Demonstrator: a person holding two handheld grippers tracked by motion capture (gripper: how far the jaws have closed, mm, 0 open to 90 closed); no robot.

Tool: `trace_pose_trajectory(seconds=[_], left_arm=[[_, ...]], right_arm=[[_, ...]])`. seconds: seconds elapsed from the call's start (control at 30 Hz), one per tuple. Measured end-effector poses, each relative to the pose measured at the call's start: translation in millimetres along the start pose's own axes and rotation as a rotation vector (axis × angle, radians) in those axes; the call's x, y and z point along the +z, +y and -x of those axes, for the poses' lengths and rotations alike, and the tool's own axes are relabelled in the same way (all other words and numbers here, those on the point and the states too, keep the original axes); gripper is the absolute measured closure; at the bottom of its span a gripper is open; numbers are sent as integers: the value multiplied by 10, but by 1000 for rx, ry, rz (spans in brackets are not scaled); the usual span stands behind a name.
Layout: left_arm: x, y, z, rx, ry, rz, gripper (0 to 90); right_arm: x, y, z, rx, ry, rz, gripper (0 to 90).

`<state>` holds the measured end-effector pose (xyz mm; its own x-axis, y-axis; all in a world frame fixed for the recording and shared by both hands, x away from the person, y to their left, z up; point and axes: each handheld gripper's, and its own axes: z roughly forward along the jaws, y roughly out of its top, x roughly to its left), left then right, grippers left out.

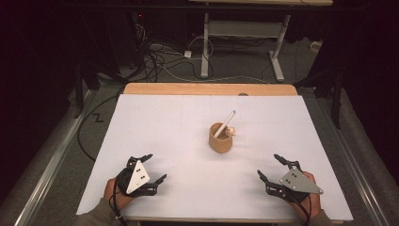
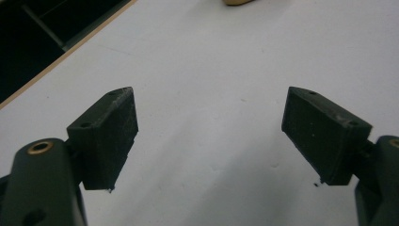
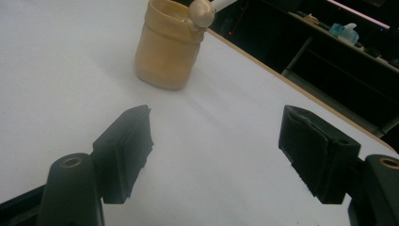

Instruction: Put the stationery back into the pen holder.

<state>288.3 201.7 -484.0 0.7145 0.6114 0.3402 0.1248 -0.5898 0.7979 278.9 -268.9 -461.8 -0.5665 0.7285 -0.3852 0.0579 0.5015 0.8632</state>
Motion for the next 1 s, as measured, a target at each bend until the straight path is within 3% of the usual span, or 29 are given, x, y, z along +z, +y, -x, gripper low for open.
trace_pose_trajectory(seconds=[0.7, 1.0], left_arm=[[24, 20, 29, 5, -12, -17, 185], [54, 23, 28, 2, -17, -25, 185]], right_arm=[[13, 2, 0, 1, 12, 15, 265], [2, -19, 28, 12, -7, 18, 270]])
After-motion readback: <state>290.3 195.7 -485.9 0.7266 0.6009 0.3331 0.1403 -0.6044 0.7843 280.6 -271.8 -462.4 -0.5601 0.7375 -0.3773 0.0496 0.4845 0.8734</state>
